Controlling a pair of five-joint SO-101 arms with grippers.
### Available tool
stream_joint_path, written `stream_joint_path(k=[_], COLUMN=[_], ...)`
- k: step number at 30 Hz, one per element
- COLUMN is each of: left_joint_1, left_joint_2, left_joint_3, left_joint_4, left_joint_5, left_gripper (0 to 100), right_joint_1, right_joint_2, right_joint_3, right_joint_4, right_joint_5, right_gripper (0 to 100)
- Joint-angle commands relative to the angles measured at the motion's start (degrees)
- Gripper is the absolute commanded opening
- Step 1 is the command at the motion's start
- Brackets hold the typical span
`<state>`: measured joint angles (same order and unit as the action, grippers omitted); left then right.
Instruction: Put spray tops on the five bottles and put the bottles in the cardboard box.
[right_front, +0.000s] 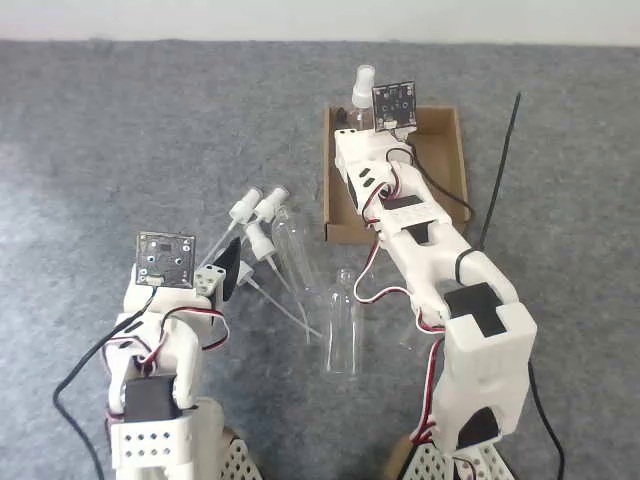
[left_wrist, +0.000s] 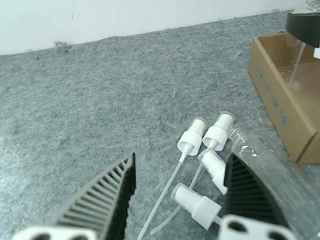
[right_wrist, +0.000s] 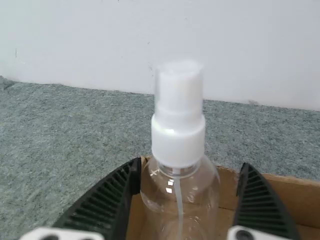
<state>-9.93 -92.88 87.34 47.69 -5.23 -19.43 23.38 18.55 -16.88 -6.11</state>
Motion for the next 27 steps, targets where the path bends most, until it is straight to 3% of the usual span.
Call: stream_joint_path(k=[1, 21, 27], left_joint_1=[-0.35, -0.35, -0.35], left_joint_2=[0.0, 0.0, 0.0], left_joint_3=[-0.13, -0.04, -0.04], left_joint_4=[-2.2, -2.2, -2.2], left_joint_5=[-0.44, -0.53, -0.53], left_gripper=[26, 26, 26], right_joint_1=[0.92, 0.92, 0.84], right_joint_2=[-2.95, -10.59, -20.18], right_joint_3=[-2.99, -0.62, -3.96], right_joint_4=[0.48, 0.84, 9.01], right_joint_5=[0.79, 1.05, 0.88], right_gripper=[26.0, 30.8, 30.8])
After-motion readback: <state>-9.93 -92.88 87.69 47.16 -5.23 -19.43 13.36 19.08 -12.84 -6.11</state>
